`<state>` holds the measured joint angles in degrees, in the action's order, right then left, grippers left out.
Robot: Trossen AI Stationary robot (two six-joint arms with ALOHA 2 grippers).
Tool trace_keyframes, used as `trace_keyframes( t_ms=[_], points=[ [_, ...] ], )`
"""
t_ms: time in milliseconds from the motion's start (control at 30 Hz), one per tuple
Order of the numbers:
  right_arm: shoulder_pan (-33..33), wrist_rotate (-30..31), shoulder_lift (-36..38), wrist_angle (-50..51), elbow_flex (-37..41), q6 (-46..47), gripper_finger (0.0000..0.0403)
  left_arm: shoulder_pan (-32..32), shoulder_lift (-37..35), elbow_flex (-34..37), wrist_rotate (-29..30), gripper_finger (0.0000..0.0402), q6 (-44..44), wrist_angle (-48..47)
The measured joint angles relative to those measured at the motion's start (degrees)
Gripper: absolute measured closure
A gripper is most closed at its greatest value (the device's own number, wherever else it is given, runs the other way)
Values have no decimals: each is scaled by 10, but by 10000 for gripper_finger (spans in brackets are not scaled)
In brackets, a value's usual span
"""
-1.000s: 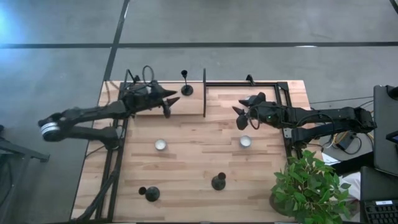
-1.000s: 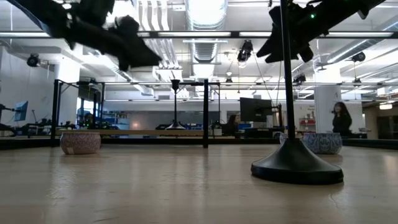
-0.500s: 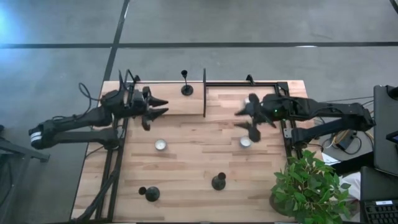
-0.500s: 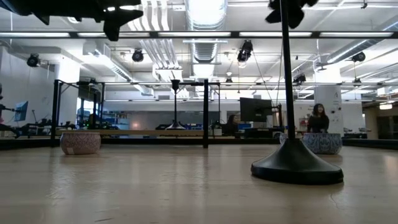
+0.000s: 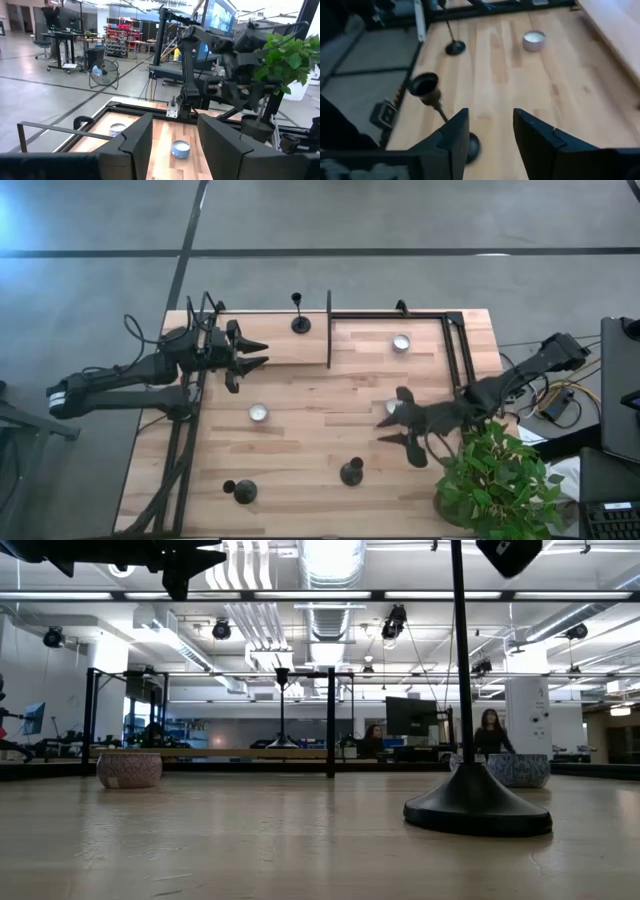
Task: Pick & Place candle stick holders
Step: Align the right black candle holder with the black candle holder on the shelf
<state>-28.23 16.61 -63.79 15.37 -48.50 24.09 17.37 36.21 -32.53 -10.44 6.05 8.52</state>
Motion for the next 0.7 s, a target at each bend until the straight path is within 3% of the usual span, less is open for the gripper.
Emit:
trace_keyframes(
  t_ms=[100,233,533,700],
  points=[
    [-7,-2,-26,-71,28,6,263,0,0,0,0,239,0,-4],
    [-6,-3,-67,-83,35,13,255,0,0,0,0,239,0,-10],
    [-5,-23,-155,-90,36,52,196,0,0,0,0,239,0,-10],
    [-6,-66,-198,-155,36,56,175,0,0,0,0,239,-15,-10]
  ],
)
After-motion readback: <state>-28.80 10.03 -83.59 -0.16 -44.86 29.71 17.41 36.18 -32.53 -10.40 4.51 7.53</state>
